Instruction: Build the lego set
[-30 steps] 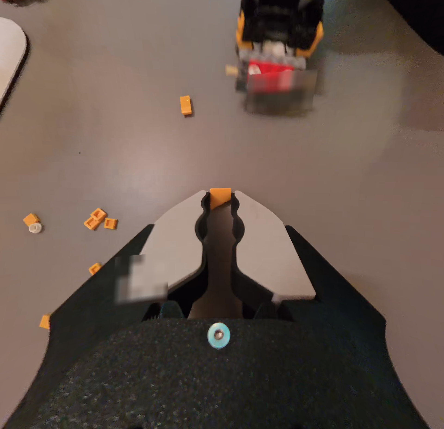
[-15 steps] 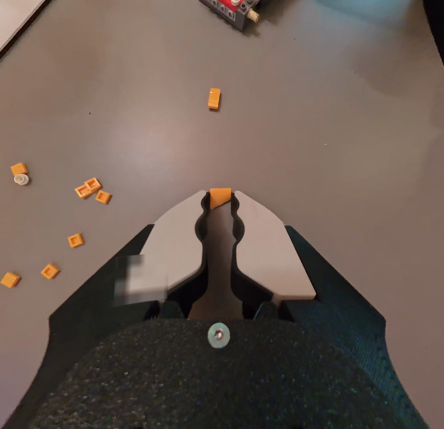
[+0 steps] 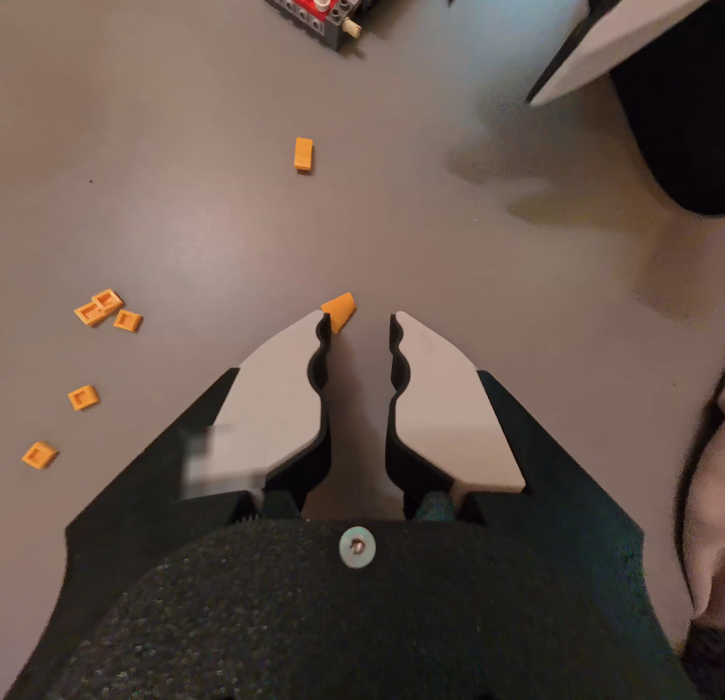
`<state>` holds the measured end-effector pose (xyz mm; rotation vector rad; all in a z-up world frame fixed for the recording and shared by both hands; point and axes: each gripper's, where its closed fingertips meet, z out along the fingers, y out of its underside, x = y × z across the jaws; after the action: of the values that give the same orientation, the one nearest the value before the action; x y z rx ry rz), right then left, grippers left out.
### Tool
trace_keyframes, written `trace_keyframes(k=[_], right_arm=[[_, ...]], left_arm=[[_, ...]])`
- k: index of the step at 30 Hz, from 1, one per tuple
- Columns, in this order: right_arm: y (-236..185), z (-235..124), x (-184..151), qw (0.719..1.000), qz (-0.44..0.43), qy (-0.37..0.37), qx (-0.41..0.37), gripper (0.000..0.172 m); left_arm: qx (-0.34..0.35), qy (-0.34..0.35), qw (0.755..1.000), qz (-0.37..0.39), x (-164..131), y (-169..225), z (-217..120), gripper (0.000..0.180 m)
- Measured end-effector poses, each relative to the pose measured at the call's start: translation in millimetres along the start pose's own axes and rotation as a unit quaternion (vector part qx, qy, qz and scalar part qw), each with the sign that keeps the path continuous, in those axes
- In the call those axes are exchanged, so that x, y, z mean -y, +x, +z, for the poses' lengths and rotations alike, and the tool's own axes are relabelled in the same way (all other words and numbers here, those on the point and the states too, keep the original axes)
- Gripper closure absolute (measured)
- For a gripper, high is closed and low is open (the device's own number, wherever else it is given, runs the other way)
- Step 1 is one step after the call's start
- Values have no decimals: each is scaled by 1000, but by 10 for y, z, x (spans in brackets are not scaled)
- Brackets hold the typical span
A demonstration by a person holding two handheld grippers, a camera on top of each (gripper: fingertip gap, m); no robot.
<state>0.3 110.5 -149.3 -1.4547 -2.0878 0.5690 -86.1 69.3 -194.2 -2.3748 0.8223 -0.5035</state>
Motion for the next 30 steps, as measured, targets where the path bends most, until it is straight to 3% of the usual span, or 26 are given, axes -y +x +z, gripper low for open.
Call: trace_keyframes(k=[9, 16, 24, 30], right_arm=[[-246, 336, 233, 998, 16, 50, 28, 139], [-199, 465, 318, 997, 22, 72, 14, 143], [130, 201, 256, 984, 90, 154, -28, 144], [369, -60, 189, 970, 118, 200, -72, 145]], left_arm=[[-62, -18, 997, 42, -117, 198, -3, 155], [-21, 21, 999, 37, -26, -25, -129, 158], [30, 31, 994, 105, -22, -156, 38, 152], [17, 35, 993, 116, 8, -103, 88, 165]])
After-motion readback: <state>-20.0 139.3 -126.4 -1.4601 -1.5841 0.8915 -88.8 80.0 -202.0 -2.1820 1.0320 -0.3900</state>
